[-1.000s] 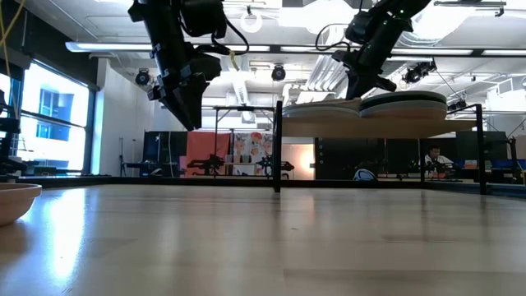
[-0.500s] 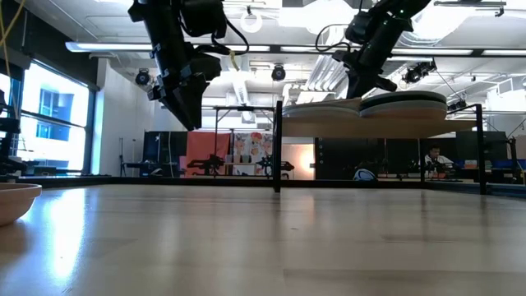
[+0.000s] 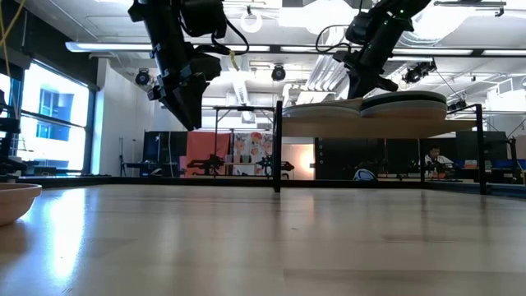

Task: Place and stack plates onto a shelf
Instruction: Stack the light brown plate on top of the blue plate on the shelf

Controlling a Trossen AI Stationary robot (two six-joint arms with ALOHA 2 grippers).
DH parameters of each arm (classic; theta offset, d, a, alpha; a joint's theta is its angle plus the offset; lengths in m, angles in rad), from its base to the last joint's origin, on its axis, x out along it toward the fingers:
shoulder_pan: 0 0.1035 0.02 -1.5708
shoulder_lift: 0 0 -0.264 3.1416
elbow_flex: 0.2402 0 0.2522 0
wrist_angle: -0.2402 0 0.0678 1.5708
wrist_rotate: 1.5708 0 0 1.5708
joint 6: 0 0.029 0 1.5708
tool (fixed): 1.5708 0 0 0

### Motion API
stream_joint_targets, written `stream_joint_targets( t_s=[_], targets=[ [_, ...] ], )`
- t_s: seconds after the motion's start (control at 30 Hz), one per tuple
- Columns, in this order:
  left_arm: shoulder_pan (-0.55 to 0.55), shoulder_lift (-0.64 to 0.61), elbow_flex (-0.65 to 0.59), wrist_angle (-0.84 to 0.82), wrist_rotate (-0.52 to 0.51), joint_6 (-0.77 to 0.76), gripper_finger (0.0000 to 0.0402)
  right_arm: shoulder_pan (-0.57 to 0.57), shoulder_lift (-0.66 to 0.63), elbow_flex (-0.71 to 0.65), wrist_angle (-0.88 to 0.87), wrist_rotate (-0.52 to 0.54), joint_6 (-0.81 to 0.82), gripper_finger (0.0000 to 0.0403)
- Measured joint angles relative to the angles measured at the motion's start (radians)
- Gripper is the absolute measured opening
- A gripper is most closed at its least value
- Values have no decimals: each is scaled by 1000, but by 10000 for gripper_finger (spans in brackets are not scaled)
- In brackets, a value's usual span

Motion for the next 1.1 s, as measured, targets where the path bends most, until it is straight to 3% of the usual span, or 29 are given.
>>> stream_joint_targets(
  t_s=[0.5, 0.83, 1.1],
  targets=[
    [0, 0, 0, 0, 0, 0, 115, -5, 0, 0, 3, -20, 3, 3],
    [0, 0, 0, 0, 0, 0, 115, -5, 0, 0, 18, -8, -23, 99],
    [0, 0, 0, 0, 0, 0, 115, 5, -1, 62, 15, -94, 20, 101]
  ],
)
